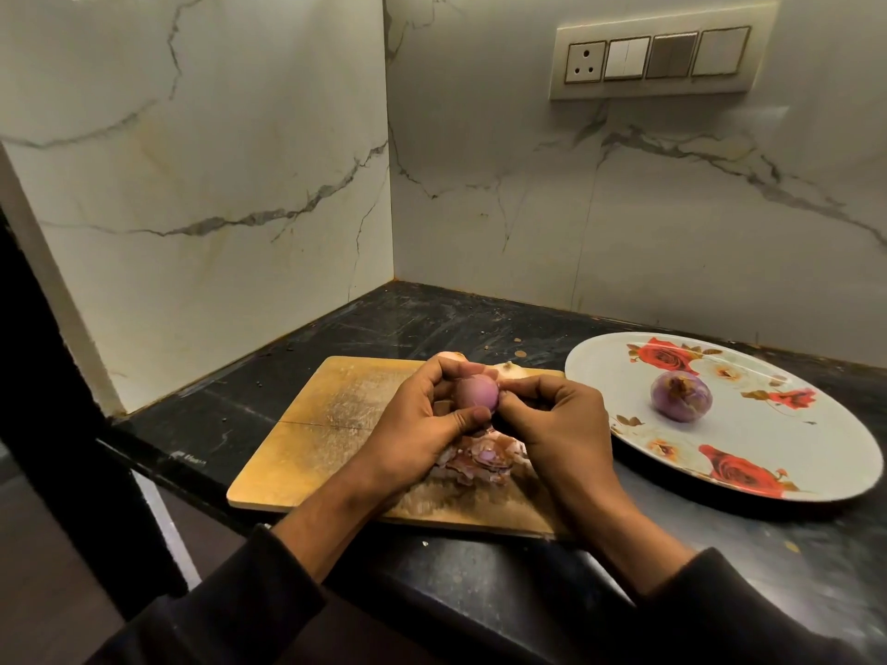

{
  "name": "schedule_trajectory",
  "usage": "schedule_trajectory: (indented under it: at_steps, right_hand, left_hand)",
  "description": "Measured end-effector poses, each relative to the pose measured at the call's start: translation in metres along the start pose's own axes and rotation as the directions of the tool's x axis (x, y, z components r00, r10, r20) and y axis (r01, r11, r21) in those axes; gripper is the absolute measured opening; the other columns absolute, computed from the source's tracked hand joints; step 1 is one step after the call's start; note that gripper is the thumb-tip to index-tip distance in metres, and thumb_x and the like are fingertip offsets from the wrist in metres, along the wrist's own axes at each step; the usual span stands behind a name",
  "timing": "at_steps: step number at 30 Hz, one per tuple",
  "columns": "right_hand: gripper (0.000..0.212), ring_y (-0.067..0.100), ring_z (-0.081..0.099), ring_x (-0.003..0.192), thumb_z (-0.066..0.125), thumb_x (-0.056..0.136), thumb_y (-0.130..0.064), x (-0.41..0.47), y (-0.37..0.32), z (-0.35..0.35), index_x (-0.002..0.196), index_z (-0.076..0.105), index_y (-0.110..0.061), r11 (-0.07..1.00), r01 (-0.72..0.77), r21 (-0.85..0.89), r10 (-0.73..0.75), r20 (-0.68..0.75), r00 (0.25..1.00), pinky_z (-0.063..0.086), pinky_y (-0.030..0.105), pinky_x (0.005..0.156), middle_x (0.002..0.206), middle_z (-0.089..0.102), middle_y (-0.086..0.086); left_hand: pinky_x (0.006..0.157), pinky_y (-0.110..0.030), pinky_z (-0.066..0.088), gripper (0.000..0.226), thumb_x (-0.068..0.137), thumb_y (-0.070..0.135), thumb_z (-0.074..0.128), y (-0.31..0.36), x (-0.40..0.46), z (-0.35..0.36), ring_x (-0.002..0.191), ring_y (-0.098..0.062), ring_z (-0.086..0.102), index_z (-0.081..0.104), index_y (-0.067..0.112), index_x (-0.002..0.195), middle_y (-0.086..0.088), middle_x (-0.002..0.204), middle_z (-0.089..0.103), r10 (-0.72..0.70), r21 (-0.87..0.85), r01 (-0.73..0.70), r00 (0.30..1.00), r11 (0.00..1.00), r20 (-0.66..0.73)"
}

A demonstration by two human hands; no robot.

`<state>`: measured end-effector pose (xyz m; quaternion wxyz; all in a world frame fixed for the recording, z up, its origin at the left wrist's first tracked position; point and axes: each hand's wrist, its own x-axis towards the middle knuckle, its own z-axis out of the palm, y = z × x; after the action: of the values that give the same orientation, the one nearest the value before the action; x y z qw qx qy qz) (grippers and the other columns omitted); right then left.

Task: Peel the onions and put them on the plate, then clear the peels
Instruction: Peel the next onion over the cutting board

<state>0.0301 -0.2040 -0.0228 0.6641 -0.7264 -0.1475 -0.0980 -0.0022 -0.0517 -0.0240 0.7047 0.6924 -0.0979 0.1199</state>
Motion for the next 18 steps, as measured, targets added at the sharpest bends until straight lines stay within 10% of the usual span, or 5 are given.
schedule_trajectory:
  at_steps: [8, 18]
  right_hand:
    - [0.013, 0.004, 0.073, 0.072, 0.083, 0.081, -0.014, -0.0024, -0.0018, -0.0003, 0.091, 0.082, -0.022, 0.982, 0.098, -0.161, -0.111, -0.072, 0.991, 0.063, 0.035, 0.073, 0.076, 0.077, -0.009]
    - [0.015, 0.012, 0.072, 0.080, 0.071, 0.091, -0.009, 0.0056, 0.0066, -0.0069, 0.101, 0.078, -0.017, 0.957, 0.034, -0.288, -0.052, -0.056, 0.997, 0.062, 0.037, 0.079, 0.086, 0.076, -0.002]
  left_hand:
    - [0.090, -0.047, 0.060, 0.040, 0.086, -0.001, 0.069, 0.0017, -0.0026, 0.0004, 0.101, -0.032, 0.073, 0.063, 0.016, 0.122, -0.009, 0.118, 0.070, -0.068, -0.045, 0.067, 0.998, 0.997, -0.008]
    - [0.076, -0.031, 0.061, 0.032, 0.099, 0.011, 0.051, 0.0009, 0.0005, -0.0014, 0.096, -0.024, 0.071, 0.059, 0.015, 0.130, -0.011, 0.119, 0.069, -0.108, -0.246, 0.092, 0.993, 0.965, -0.051]
